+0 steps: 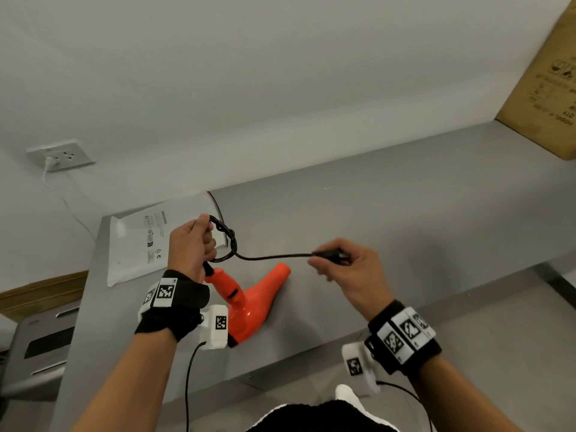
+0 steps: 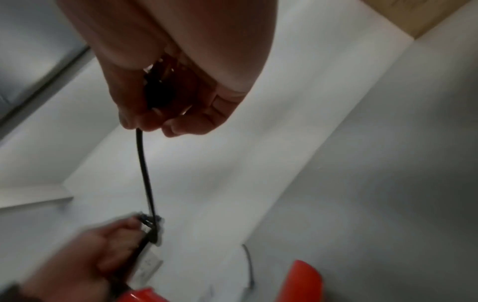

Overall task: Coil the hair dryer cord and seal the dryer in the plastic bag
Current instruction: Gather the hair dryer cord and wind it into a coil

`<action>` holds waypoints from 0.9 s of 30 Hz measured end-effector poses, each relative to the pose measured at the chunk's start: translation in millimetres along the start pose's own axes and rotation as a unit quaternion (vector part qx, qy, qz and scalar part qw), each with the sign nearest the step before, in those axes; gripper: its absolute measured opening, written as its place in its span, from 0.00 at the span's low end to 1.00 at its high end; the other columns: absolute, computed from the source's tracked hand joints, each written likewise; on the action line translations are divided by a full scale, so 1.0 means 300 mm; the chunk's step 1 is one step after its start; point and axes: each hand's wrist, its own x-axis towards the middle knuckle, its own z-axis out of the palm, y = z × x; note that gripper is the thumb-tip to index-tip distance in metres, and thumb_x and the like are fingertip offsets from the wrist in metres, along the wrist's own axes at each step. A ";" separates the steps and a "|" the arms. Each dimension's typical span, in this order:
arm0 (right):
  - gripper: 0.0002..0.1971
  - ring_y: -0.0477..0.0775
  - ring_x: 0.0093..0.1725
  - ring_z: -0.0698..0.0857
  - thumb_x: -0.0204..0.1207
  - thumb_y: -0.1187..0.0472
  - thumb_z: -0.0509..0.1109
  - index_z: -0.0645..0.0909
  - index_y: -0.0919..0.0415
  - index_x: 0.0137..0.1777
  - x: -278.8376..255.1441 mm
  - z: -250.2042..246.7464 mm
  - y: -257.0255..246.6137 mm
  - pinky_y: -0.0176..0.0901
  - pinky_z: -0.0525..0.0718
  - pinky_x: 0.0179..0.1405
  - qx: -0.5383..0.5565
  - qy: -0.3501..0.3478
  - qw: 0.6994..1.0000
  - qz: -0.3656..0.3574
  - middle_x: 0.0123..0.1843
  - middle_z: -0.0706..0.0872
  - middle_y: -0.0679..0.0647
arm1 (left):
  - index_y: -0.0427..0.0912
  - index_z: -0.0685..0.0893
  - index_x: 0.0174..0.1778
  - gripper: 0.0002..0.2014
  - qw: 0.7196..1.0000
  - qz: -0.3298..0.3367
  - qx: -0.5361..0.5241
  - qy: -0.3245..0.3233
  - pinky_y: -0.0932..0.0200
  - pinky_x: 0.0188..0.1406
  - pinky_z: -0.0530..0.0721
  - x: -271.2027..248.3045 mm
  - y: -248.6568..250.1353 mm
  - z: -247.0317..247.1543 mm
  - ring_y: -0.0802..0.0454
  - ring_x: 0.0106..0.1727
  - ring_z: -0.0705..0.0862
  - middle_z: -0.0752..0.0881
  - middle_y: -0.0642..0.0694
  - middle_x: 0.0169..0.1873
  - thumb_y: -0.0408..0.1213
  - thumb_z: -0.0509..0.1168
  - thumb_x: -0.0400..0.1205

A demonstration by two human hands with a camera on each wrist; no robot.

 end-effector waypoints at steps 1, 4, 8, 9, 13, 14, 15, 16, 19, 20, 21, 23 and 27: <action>0.08 0.45 0.29 0.84 0.68 0.72 0.82 0.89 0.60 0.37 0.018 0.016 -0.042 0.34 0.83 0.33 0.029 -0.002 0.999 -0.012 0.29 0.89 0.49 | 0.41 0.77 0.32 0.17 1.000 0.001 0.001 -0.004 0.68 0.14 0.56 -0.004 0.001 0.013 0.61 0.15 0.59 0.65 0.56 0.16 0.38 0.61 0.89; 0.05 0.52 0.45 0.89 0.70 0.73 0.80 0.89 0.66 0.42 0.061 0.090 -0.125 0.42 0.87 0.51 0.101 -0.030 0.994 -0.031 0.40 0.92 0.56 | 0.42 0.77 0.32 0.18 1.000 0.003 0.008 -0.026 0.67 0.15 0.56 -0.021 0.007 0.051 0.61 0.15 0.60 0.66 0.56 0.16 0.39 0.61 0.89; 0.05 0.62 0.33 0.89 0.79 0.68 0.73 0.85 0.72 0.44 0.103 0.197 -0.124 0.57 0.88 0.42 0.059 -0.116 0.991 0.012 0.35 0.90 0.66 | 0.42 0.79 0.34 0.17 0.997 0.026 0.043 -0.059 0.65 0.15 0.63 -0.057 0.010 0.096 0.56 0.17 0.70 0.80 0.49 0.20 0.40 0.60 0.90; 0.07 0.59 0.27 0.86 0.79 0.65 0.74 0.85 0.70 0.42 0.115 0.222 -0.108 0.55 0.88 0.36 -0.005 -0.124 0.992 0.014 0.30 0.88 0.63 | 0.41 0.79 0.35 0.17 0.997 0.028 0.040 -0.063 0.65 0.14 0.65 -0.063 0.014 0.101 0.55 0.19 0.74 0.84 0.47 0.23 0.40 0.60 0.90; 0.10 0.55 0.28 0.86 0.76 0.50 0.73 0.88 0.56 0.44 0.134 0.290 -0.045 0.52 0.88 0.35 -0.323 -0.115 0.937 -0.065 0.29 0.89 0.54 | 0.41 0.80 0.38 0.16 0.993 0.023 0.039 -0.107 0.63 0.17 0.70 -0.087 0.009 0.113 0.50 0.27 0.83 0.91 0.35 0.37 0.42 0.59 0.90; 0.08 0.56 0.31 0.86 0.77 0.49 0.72 0.88 0.53 0.48 0.134 0.302 -0.043 0.51 0.87 0.36 -0.360 -0.114 0.922 -0.090 0.31 0.89 0.53 | 0.39 0.82 0.39 0.16 0.991 0.028 0.048 -0.118 0.62 0.19 0.72 -0.093 0.006 0.115 0.48 0.30 0.84 0.89 0.35 0.38 0.42 0.60 0.90; 0.08 0.55 0.33 0.86 0.77 0.49 0.71 0.86 0.50 0.51 0.134 0.312 -0.039 0.50 0.85 0.35 -0.377 -0.109 0.914 -0.108 0.31 0.88 0.51 | 0.36 0.83 0.42 0.15 0.990 0.030 0.059 -0.128 0.60 0.22 0.74 -0.099 0.002 0.116 0.46 0.32 0.83 0.88 0.34 0.38 0.41 0.61 0.90; 0.06 0.53 0.31 0.84 0.78 0.49 0.70 0.85 0.48 0.48 0.137 0.316 -0.039 0.49 0.83 0.34 -0.378 -0.104 0.913 -0.116 0.28 0.85 0.48 | 0.33 0.84 0.47 0.13 0.987 0.031 0.066 -0.140 0.58 0.24 0.75 -0.106 0.000 0.117 0.45 0.33 0.82 0.87 0.34 0.39 0.40 0.63 0.89; 0.14 0.48 0.23 0.78 0.75 0.50 0.71 0.77 0.48 0.29 0.150 0.317 -0.013 0.50 0.81 0.29 -0.317 -0.107 0.938 -0.089 0.21 0.78 0.45 | 0.29 0.82 0.53 0.09 0.980 0.028 0.082 -0.180 0.57 0.28 0.81 -0.121 0.000 0.109 0.46 0.33 0.81 0.86 0.39 0.36 0.34 0.67 0.86; 0.14 0.48 0.24 0.80 0.73 0.48 0.72 0.80 0.50 0.29 0.152 0.314 -0.010 0.52 0.84 0.30 -0.288 -0.113 0.948 -0.077 0.21 0.81 0.46 | 0.29 0.82 0.53 0.08 0.978 0.028 0.082 -0.191 0.56 0.32 0.84 -0.121 0.001 0.104 0.46 0.35 0.83 0.86 0.41 0.37 0.33 0.66 0.86; 0.13 0.49 0.26 0.83 0.72 0.47 0.74 0.83 0.52 0.30 0.153 0.310 -0.008 0.53 0.86 0.33 -0.264 -0.118 0.954 -0.080 0.24 0.85 0.47 | 0.29 0.82 0.53 0.08 0.976 0.031 0.083 -0.201 0.54 0.37 0.86 -0.118 0.001 0.098 0.45 0.39 0.84 0.86 0.41 0.38 0.33 0.66 0.87; 0.12 0.49 0.31 0.84 0.69 0.48 0.79 0.85 0.55 0.34 0.149 0.303 -0.003 0.49 0.86 0.36 -0.210 -0.108 0.967 -0.092 0.29 0.87 0.50 | 0.31 0.83 0.54 0.08 0.971 0.049 0.100 -0.213 0.51 0.44 0.85 -0.113 0.004 0.084 0.45 0.43 0.85 0.85 0.40 0.41 0.34 0.65 0.87; 0.15 0.52 0.40 0.83 0.70 0.52 0.81 0.80 0.59 0.45 0.173 0.278 0.019 0.37 0.81 0.40 -0.154 -0.027 0.985 -0.067 0.42 0.86 0.56 | 0.32 0.82 0.54 0.08 0.966 0.059 0.143 -0.207 0.59 0.34 0.80 -0.114 0.017 0.065 0.52 0.37 0.79 0.81 0.44 0.37 0.36 0.65 0.88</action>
